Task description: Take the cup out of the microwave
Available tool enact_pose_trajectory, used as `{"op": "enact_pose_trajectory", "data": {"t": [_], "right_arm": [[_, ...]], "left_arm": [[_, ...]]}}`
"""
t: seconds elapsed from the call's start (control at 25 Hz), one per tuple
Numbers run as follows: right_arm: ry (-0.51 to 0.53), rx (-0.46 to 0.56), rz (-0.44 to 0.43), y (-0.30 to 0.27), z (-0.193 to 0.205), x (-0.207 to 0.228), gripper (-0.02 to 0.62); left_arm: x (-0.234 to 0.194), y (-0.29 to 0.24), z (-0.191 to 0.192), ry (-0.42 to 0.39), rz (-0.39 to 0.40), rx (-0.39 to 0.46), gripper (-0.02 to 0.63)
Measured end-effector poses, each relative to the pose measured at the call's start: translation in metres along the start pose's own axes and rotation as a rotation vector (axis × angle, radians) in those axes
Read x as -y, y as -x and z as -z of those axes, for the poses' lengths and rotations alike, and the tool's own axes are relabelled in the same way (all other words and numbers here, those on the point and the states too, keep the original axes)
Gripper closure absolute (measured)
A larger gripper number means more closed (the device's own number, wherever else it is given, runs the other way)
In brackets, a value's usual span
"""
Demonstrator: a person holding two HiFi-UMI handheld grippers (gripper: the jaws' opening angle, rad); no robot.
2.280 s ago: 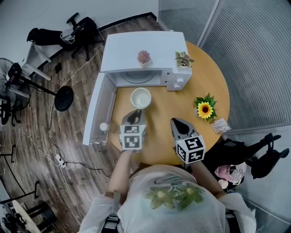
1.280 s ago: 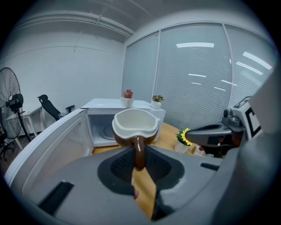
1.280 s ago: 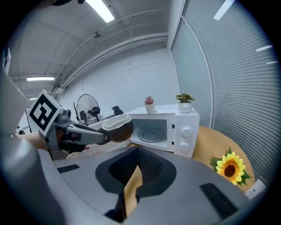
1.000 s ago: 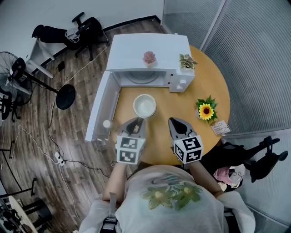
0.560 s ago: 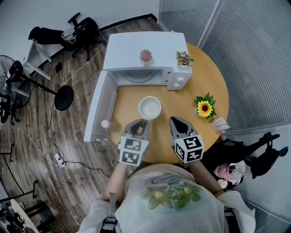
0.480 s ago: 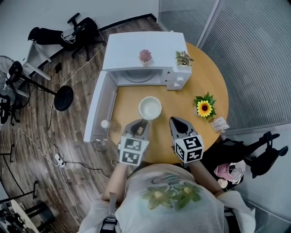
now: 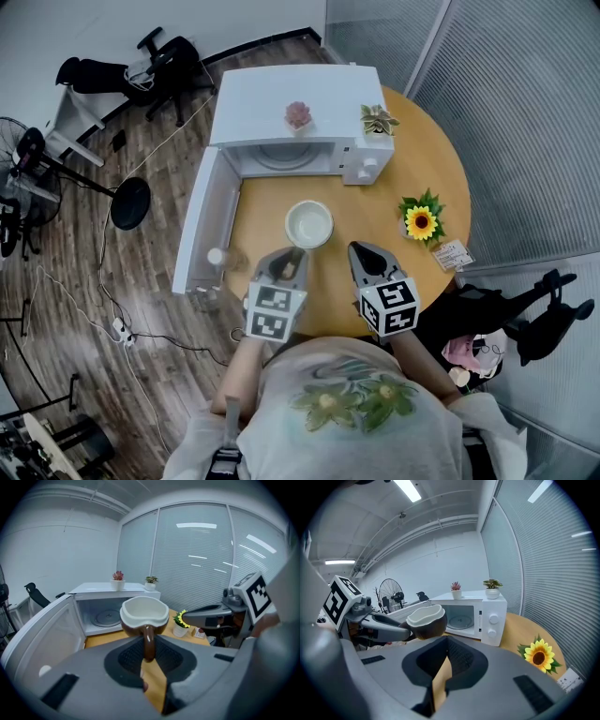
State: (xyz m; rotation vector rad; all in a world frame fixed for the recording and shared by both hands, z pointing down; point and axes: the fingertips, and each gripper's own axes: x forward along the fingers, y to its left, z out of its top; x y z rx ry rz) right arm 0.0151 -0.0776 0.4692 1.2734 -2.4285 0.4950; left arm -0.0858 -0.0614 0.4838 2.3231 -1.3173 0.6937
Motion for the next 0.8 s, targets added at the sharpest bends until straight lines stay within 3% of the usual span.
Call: {"op": "enact_pose_trajectory", "data": {"t": [0.8], "right_arm": [[0.002, -0.008, -0.002, -0.0002, 0.0016, 0.0021, 0.578]], "left_arm": [[0.0001, -0.002, -0.0051, 0.008, 0.008, 0.006, 0.548]]}}
